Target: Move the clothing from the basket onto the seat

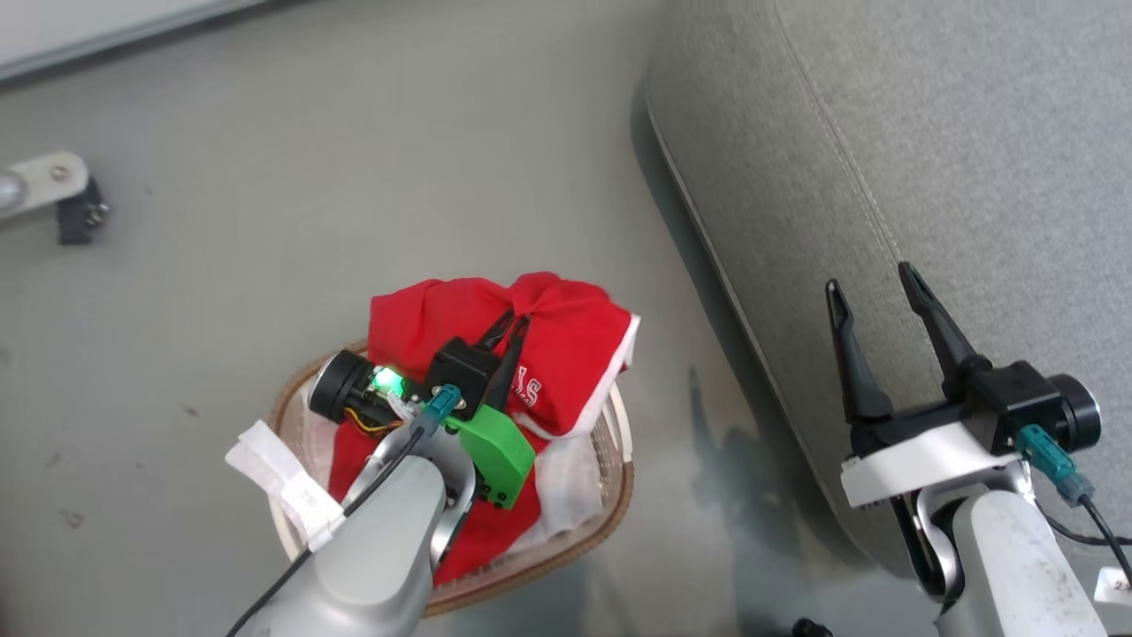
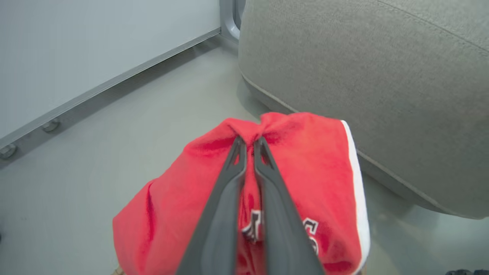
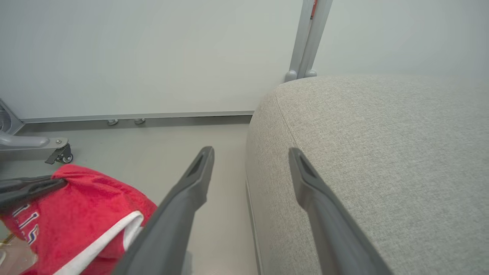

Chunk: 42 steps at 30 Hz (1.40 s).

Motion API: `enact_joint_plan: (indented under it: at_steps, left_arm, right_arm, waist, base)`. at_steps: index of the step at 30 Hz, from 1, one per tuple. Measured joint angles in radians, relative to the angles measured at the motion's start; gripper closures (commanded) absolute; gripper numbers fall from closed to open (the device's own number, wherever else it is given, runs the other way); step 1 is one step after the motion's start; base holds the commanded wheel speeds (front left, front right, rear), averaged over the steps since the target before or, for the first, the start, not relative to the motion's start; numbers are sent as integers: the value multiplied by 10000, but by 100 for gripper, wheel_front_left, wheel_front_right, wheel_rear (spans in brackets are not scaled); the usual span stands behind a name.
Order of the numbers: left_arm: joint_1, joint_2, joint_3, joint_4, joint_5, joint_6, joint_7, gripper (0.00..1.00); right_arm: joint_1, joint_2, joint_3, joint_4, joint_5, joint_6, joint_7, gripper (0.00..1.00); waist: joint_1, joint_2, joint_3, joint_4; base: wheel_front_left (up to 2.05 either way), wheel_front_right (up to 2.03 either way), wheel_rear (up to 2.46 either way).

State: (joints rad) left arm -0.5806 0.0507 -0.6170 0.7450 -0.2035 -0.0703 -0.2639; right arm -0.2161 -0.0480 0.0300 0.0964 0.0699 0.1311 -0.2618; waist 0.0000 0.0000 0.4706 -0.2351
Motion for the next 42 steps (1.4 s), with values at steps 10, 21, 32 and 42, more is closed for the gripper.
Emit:
enact_joint_plan:
  at_steps: [10, 21, 32, 42]
  left_arm:
    - [115, 82, -134, -1290, 299, -332, -2, 100]
    - [-1923, 255, -932, -1078, 242, -570, 0, 100]
    - [-3760, 270, -1785, -690, -1005, -579, 265, 100]
    - [-4478, 54, -2819, -529, -1914, -587, 309, 100]
  right_arm:
    - [837, 0, -326, 132, -464, 0, 0, 0]
    - [1376, -6, -73, 249, -633, 0, 0, 0]
    - [1158, -6, 1012, 414, -802, 0, 0, 0]
    - [169, 13, 2955, 1398, -1258, 2, 0, 0]
  waist:
    - [0, 0, -1778, 755]
    - [0, 0, -3624, 1464]
    - [-1, 0, -4691, 1977]
    - [-1, 0, -4995, 2278]
  base:
    - [0, 0, 0]
    - [0, 0, 0]
    - [0, 0, 0]
    - [0, 0, 0]
